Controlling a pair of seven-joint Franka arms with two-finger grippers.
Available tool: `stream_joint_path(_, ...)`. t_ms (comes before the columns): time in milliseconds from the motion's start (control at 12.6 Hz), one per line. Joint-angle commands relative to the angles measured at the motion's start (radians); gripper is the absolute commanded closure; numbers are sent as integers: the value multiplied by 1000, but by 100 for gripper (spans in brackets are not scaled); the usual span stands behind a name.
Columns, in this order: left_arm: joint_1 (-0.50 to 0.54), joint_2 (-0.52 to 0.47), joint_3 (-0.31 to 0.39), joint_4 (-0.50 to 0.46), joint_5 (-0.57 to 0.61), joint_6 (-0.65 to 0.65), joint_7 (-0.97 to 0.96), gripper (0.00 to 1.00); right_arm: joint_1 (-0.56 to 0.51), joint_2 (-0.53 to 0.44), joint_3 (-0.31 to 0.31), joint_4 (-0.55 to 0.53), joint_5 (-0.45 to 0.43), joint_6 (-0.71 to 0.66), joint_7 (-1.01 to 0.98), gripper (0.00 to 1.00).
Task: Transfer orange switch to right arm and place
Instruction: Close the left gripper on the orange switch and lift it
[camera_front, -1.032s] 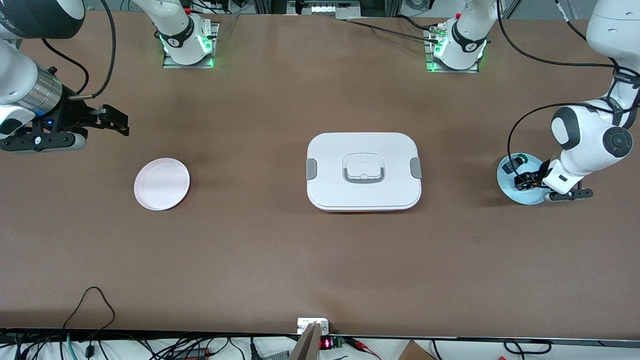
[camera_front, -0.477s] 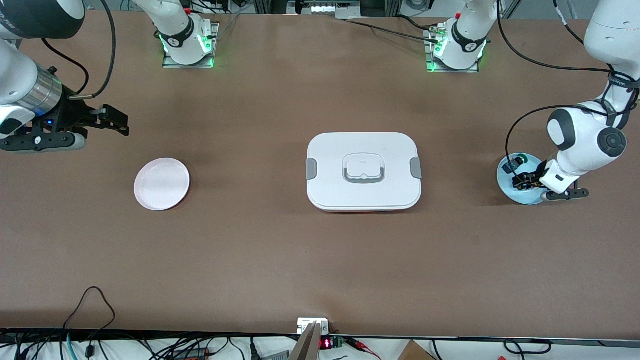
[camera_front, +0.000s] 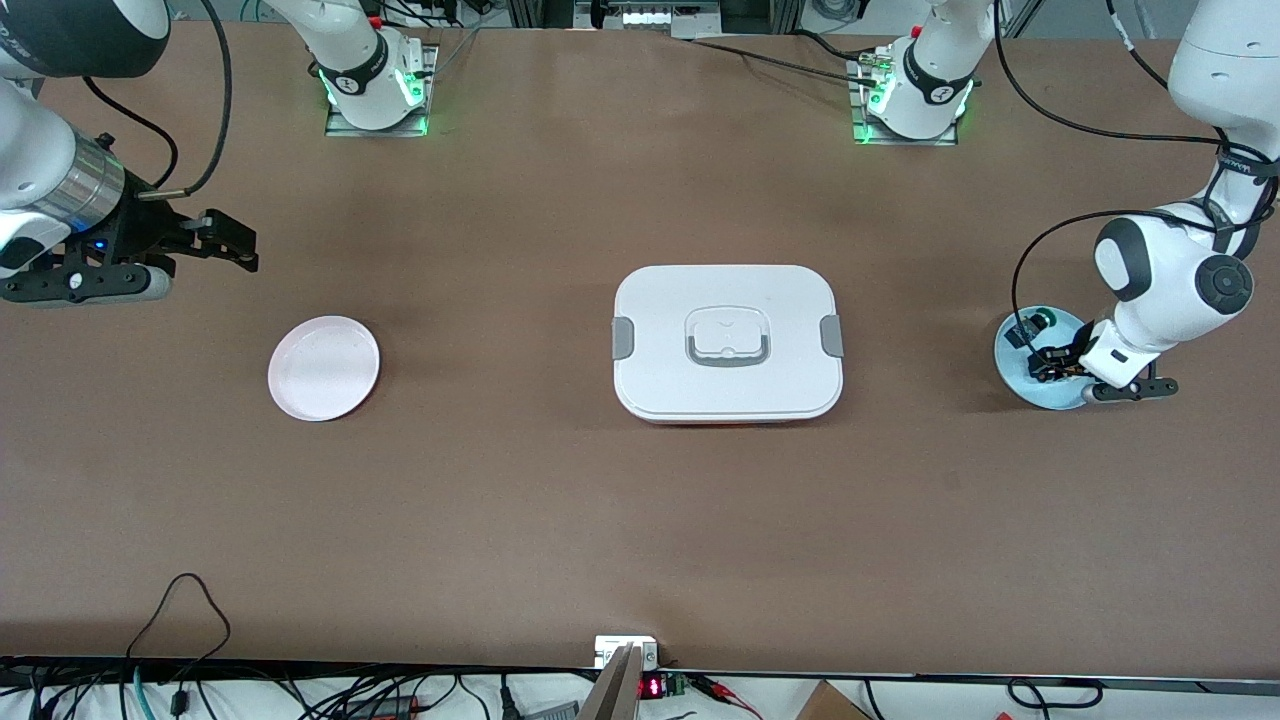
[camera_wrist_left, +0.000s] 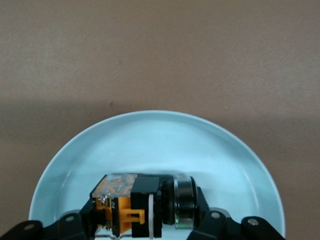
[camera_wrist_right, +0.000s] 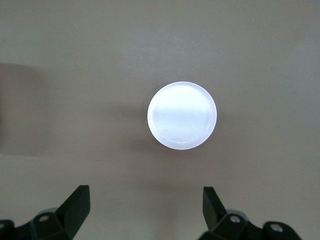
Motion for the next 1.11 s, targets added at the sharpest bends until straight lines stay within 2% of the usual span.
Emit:
stream_joint_path(0,12,-87,-37,9,12,-110,15,73,-3,-1,1,12,14,-9,-5,0)
stream_joint_path(238,12,-164,-88,80,-14,-339,12,79,-3,-1,0,12,11,-7,-7,0)
stream_joint_path(397,12,-166,-123,218,-48,-600,13,86,1,7,3,52,12,-7,-1,0)
stream_joint_path(635,5,-161,-152,401,-173,-906,15,86,3,39,5,72,24,-3,0,0)
stream_joint_path(715,-1,-157,-157,444,-203,-983,7,86,7,94,9,75,55,8,-10,0)
stream_joint_path(874,-3,-155,-180,519,-290,-1068,15,86,0,117,5,83,112,4,-10,0)
stream_joint_path(953,-3,-155,-207,558,-324,-1112,16,86,1,120,5,78,147,-1,-11,0)
stream_joint_path(1032,-3,-155,-244,597,-356,-1157,27,86,15,134,11,78,140,-22,-34,0)
